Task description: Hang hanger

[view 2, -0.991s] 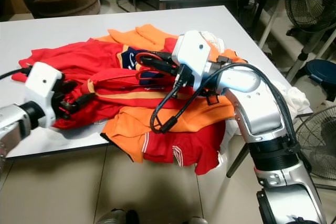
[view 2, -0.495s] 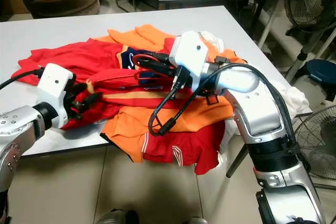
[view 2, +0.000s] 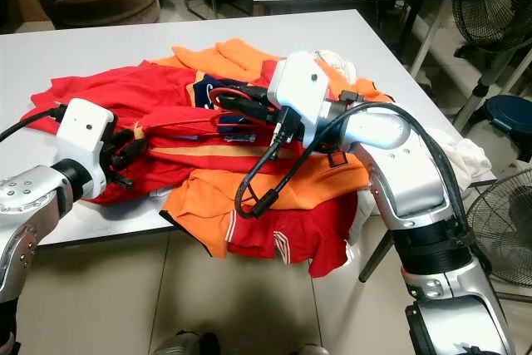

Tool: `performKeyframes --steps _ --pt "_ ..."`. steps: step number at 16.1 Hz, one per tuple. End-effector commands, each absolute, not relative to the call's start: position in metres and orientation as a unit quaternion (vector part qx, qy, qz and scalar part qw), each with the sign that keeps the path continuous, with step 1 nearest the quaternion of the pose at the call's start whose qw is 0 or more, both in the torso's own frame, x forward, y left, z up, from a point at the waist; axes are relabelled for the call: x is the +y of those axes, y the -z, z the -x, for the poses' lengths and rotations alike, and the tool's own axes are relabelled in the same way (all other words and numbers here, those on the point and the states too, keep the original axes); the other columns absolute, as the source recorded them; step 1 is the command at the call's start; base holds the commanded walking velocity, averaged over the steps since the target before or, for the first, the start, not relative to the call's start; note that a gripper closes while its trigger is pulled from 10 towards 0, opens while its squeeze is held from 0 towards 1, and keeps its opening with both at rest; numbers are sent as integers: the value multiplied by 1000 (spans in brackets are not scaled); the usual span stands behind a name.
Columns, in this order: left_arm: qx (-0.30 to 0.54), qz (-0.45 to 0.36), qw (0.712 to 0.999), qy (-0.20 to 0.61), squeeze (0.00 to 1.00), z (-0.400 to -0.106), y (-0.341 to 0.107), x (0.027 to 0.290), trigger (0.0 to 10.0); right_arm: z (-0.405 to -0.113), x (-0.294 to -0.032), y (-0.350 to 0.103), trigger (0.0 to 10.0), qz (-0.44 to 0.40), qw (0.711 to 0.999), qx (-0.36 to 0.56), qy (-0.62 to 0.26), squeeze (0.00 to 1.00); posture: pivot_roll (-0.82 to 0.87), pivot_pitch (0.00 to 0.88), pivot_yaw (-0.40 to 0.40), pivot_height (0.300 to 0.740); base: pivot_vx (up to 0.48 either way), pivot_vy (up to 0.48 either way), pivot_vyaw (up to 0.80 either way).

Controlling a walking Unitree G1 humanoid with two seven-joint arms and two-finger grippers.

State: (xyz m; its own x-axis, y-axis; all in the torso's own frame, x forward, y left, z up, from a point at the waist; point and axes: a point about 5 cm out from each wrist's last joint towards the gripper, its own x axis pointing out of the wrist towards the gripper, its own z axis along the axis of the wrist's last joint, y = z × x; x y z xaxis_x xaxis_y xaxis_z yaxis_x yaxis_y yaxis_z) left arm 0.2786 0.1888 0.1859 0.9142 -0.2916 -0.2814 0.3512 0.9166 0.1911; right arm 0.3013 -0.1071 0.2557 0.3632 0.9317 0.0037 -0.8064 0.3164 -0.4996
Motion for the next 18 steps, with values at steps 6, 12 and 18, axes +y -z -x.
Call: performKeyframes --steps 6,12,18 --pt "125 -123 974 144 0 -286 -181 189 0 -296 -103 -260 0 209 786 -157 -560 0 -150 39 60 740 0 0 0" --pt "86 -116 974 173 0 -288 -199 185 0 -293 -100 -257 0 212 782 -153 -566 0 -153 38 61 740 0 0 0" --pt "104 -131 940 299 0 -263 -212 171 0 -294 -98 -255 0 215 784 -154 -561 0 -146 39 58 740 0 0 0"
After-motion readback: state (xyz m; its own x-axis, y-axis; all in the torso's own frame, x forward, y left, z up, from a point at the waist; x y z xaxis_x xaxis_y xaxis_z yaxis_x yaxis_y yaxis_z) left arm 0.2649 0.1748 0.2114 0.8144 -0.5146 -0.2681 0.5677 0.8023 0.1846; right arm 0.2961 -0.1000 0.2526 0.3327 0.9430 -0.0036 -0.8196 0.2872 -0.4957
